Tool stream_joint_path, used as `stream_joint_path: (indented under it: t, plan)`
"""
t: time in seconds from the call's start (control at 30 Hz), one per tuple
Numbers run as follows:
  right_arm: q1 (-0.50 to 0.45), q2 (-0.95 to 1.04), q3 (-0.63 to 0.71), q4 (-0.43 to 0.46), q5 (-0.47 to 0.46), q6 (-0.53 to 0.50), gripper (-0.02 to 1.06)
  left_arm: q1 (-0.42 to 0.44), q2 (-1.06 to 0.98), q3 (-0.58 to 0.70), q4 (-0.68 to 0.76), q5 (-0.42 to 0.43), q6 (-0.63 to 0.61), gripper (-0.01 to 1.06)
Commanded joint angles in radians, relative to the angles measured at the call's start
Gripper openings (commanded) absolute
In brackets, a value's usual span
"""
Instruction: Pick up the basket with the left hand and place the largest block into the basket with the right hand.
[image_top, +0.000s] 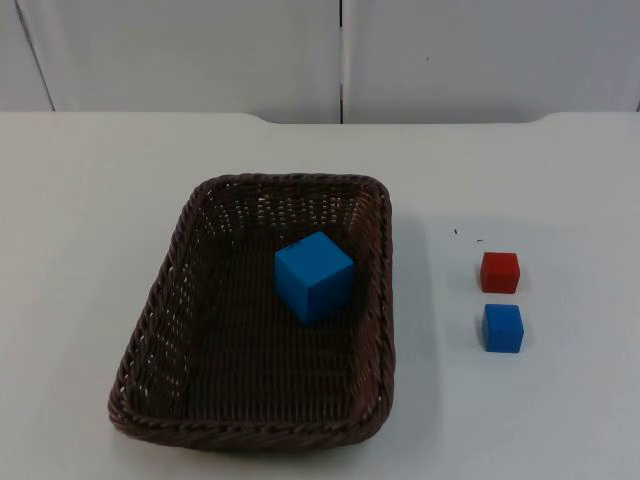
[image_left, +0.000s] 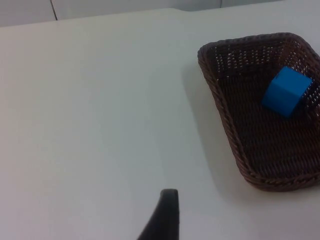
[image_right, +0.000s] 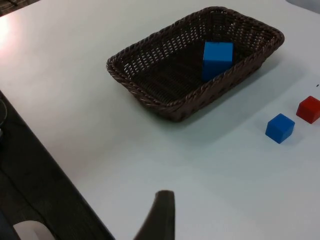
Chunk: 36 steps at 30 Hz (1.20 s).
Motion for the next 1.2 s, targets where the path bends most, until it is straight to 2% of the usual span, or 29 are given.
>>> stream_joint_path:
  t: [0.0, 0.07, 0.1, 0.17, 0.2, 0.27, 1.17]
  plan:
    - [0.001, -0.004, 0.007, 0.000, -0.014, -0.002, 0.78, -0.003, -0.003, 0.005, 0.004, -0.012, -0.006, 0.84]
    - [0.001, -0.004, 0.007, 0.000, -0.014, -0.002, 0.80, -0.003, -0.003, 0.005, 0.004, -0.012, -0.006, 0.88]
    - [0.001, -0.004, 0.007, 0.000, -0.014, -0.002, 0.84, -0.003, -0.003, 0.005, 0.004, -0.012, -0.006, 0.97]
    - [0.001, -0.004, 0.007, 0.000, -0.014, -0.002, 0.96, -0.003, -0.003, 0.005, 0.004, -0.012, -0.006, 1.05]
    - [0.001, -0.004, 0.007, 0.000, -0.014, -0.002, 1.02, -0.003, -0.003, 0.005, 0.004, -0.012, -0.006, 1.05]
    - [0.001, -0.004, 0.007, 0.000, -0.013, -0.002, 1.05, -0.003, -0.003, 0.005, 0.004, -0.012, -0.006, 1.05]
    - [0.001, -0.004, 0.007, -0.002, -0.013, -0.002, 1.05, -0.003, -0.003, 0.005, 0.004, -0.012, -0.006, 1.05]
